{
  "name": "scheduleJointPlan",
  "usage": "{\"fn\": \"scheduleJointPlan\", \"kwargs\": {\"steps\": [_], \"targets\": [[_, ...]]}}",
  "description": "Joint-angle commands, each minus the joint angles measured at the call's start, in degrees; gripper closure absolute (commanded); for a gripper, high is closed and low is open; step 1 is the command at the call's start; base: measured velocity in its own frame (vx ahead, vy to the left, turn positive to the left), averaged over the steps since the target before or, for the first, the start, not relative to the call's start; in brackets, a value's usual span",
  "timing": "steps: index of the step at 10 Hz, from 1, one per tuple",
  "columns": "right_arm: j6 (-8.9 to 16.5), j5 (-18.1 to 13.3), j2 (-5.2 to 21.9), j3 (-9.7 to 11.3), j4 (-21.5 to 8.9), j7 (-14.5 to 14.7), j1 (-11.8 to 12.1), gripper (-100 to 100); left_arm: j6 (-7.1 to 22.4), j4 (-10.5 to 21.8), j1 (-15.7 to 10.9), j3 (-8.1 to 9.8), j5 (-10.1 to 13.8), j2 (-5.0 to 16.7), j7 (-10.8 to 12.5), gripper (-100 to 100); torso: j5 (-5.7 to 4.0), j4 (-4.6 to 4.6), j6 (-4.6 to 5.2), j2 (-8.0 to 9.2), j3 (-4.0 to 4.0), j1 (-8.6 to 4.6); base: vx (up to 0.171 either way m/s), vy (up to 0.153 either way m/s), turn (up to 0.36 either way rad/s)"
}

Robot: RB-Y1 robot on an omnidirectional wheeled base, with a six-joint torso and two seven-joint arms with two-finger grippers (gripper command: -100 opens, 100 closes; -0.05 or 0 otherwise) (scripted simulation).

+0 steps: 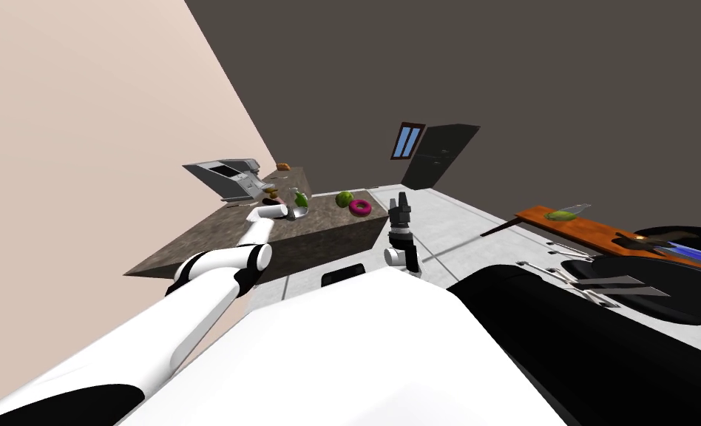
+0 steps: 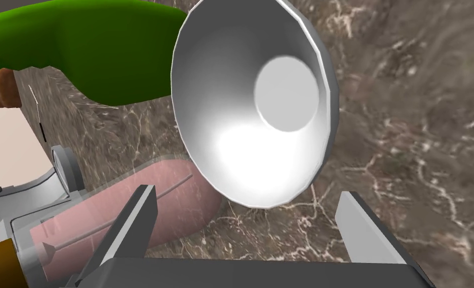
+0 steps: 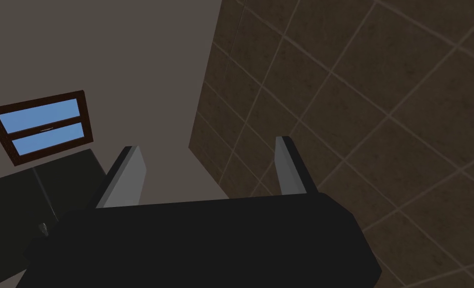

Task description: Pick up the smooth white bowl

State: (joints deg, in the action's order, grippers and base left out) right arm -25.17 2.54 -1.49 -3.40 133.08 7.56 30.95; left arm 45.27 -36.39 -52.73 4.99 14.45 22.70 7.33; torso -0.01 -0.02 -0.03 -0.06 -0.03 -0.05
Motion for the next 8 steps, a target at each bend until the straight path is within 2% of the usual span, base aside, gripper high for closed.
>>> {"fn": "scheduleJointPlan", "kwargs": {"steps": [1,2,3,4,5,6,7,8], "targets": [[0.00,0.00,0.00,0.00,0.00,0.00,0.00,0,1.14,2.02,-0.99,0.22,0.22,0.20,0.03,-100,0.00,0.00,0.00,0.00,0.00,0.00,0.019,-0.009,-0.027],[0.00,0.00,0.00,0.00,0.00,0.00,0.00,0,3.04,3.32,-2.54,0.60,0.52,0.49,0.21,-100,0.01,-0.01,-0.02,0.00,0.00,0.01,0.026,-0.010,-0.060],[0.00,0.00,0.00,0.00,0.00,0.00,0.00,0,3.04,4.57,-2.54,0.60,0.52,0.49,0.21,-100,0.00,-0.01,0.00,-0.03,-0.02,0.00,0.022,-0.008,-0.030],[0.00,0.00,0.00,0.00,0.00,0.00,0.00,0,4.74,6.89,-3.88,0.96,0.79,0.71,0.38,-100,0.01,-0.02,-0.02,-0.02,-0.02,0.01,0.026,-0.010,-0.038],[0.00,0.00,0.00,0.00,0.00,0.00,0.00,0,4.74,6.89,-3.88,0.96,0.79,0.71,0.38,-100,0.01,-0.01,-0.01,-0.04,-0.02,0.01,0.022,-0.007,-0.030],[0.00,0.00,0.00,0.00,0.00,0.00,0.00,0,6.24,8.96,-5.01,1.28,1.03,0.86,0.53,-100,0.01,-0.01,-0.01,-0.02,-0.02,0.02,0.029,-0.009,-0.063],[0.00,0.00,0.00,0.00,0.00,0.00,0.00,0,6.24,8.96,-5.01,1.28,1.03,0.86,0.53,-100,0.00,-0.01,0.00,-0.04,-0.03,0.00,0.024,-0.008,-0.025],[0.00,0.00,0.00,0.00,0.00,0.00,0.00,0,7.52,10.76,-5.92,1.56,1.24,0.96,0.66,-100,0.01,-0.02,-0.02,-0.03,-0.02,0.01,0.024,-0.010,-0.042]]}}
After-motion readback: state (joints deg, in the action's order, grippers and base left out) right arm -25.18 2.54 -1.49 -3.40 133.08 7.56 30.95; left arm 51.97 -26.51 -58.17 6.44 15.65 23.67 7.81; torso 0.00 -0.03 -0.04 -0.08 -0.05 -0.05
